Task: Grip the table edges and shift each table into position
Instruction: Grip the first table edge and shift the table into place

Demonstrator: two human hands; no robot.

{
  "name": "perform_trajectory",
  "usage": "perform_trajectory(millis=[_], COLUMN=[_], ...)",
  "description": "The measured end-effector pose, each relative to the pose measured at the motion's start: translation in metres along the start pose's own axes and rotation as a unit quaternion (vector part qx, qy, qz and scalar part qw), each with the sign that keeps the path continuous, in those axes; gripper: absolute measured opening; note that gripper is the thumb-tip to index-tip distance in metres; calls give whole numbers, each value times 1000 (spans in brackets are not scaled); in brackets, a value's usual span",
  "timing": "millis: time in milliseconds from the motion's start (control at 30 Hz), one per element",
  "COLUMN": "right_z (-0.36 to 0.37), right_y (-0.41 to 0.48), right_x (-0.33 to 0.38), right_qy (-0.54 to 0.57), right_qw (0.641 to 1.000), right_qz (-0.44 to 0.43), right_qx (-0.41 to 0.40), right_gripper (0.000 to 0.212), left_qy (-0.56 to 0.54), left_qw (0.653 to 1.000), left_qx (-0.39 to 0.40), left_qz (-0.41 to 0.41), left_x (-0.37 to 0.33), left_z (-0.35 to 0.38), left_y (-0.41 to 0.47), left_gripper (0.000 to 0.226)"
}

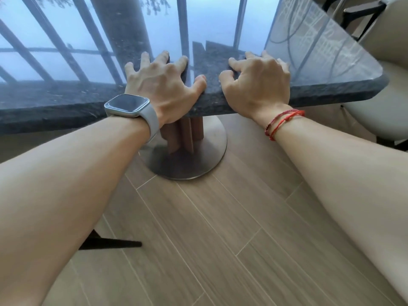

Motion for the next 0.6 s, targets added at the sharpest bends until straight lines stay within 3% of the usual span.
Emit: perform_trajectory(millis=[600], right_z=[0], right_y=[4], right_x=[-9], right_qy=[23], right_qw=[1000], right_qz=[19], right_qx=[-7], right_gripper=[43], left_qy=[-14], left_qw=[1000], left_qx=[-17], left_qz=[2], left_x=[-4], left_z=[-1], left_y=[1], left_gripper=[64])
Point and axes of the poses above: each hand's wrist, its own y-axis towards the middle knuckle, its own z-axis out of the palm, x = y × z, the point moved 8 cm from there along y, towards the middle knuckle, and after that the axes turned 8 degrees about y, right-handed, at the moved point
